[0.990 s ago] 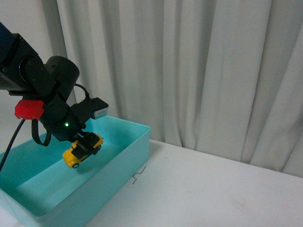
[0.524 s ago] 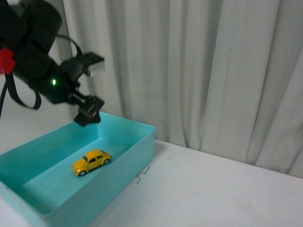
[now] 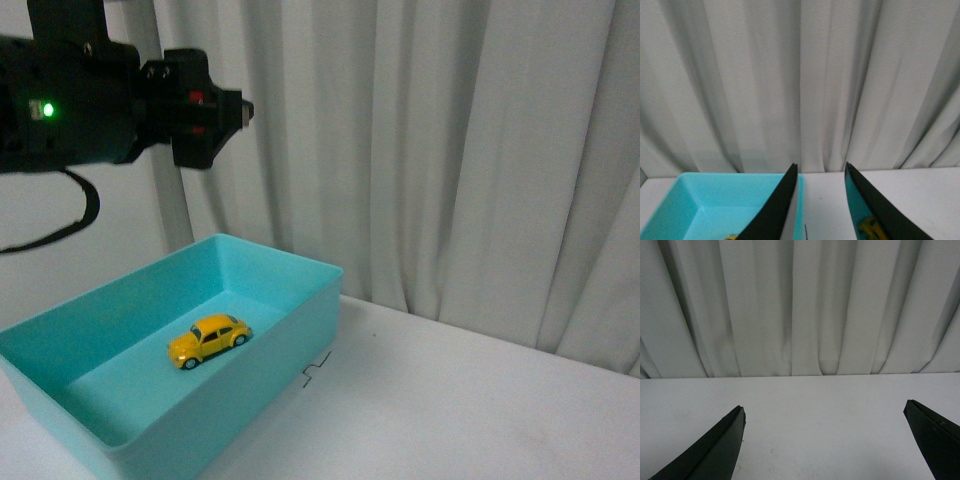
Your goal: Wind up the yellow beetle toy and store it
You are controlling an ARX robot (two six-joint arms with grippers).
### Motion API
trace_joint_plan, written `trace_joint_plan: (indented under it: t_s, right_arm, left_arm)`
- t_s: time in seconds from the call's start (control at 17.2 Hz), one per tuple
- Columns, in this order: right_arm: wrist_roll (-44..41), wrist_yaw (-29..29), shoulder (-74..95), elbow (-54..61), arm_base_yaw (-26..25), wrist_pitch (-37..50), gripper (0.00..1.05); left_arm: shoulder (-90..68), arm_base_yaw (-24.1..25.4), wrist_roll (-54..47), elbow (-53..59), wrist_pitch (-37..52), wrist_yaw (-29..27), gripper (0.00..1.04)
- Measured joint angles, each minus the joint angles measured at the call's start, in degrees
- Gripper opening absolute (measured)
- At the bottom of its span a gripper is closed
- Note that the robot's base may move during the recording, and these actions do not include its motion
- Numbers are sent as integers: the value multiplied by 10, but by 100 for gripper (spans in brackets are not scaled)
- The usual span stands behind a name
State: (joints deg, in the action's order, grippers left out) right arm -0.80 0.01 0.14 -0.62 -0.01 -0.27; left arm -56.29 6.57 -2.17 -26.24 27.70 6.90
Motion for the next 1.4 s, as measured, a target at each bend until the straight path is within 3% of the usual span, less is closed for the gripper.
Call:
trace_joint_plan:
  t_s: [0.12, 0.17, 0.35, 1.4]
  right_arm:
    - [0, 0, 0, 0, 0, 0, 98]
    - [0, 0, 0, 0, 0, 0, 98]
    - [0, 0, 0, 0, 0, 0, 98]
    - [0, 0, 0, 0, 0, 0, 98]
  left_arm:
    - [61, -14, 11, 54, 32, -14, 7]
    - [80, -19, 18, 81, 37, -21, 2]
    - [124, -69, 19, 142, 33, -61, 2]
    - [374, -65, 19, 257, -91, -69, 2]
